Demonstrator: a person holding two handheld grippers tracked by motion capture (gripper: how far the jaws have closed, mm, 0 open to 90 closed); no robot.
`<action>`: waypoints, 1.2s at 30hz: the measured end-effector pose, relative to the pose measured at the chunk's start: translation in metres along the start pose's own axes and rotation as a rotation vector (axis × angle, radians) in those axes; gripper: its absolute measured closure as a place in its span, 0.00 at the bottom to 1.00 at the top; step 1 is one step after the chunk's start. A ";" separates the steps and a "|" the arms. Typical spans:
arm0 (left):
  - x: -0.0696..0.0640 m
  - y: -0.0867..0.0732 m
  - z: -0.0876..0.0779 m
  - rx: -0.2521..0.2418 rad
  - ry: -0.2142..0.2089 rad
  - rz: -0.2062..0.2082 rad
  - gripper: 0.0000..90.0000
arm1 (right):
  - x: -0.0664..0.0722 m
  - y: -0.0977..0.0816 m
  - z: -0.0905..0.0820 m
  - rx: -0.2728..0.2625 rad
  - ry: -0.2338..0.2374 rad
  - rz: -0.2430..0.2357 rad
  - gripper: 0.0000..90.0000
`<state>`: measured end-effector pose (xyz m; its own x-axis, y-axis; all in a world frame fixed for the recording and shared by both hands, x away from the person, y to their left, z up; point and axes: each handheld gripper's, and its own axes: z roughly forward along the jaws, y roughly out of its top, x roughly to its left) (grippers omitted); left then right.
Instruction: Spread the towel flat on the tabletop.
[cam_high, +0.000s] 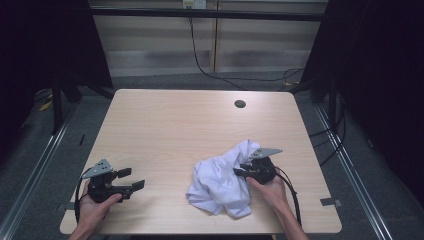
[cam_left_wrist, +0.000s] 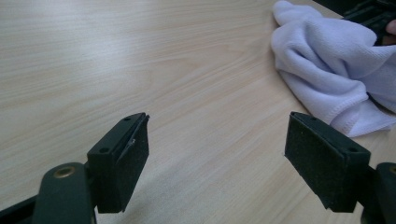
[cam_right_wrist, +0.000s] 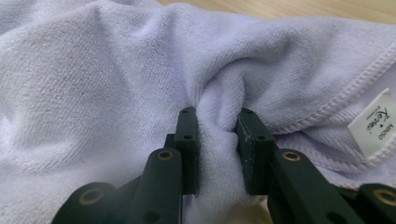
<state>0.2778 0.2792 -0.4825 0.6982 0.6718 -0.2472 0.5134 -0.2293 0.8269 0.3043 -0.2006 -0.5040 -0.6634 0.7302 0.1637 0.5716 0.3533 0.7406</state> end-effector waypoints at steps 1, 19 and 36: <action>0.000 0.000 0.000 -0.001 -0.001 -0.001 0.24 | 0.001 0.005 0.005 0.003 0.009 -0.011 0.81; -0.019 0.020 -0.002 -0.048 -0.063 0.061 0.40 | 0.081 0.046 0.072 0.015 0.230 -0.194 0.73; -0.051 0.047 0.066 0.061 -0.187 0.139 0.55 | 0.034 0.039 0.042 -0.055 0.115 -0.065 0.64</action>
<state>0.2994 0.1872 -0.4641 0.8418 0.4897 -0.2271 0.4311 -0.3567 0.8288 0.3244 -0.1369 -0.4971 -0.7509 0.6338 0.1856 0.5002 0.3624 0.7864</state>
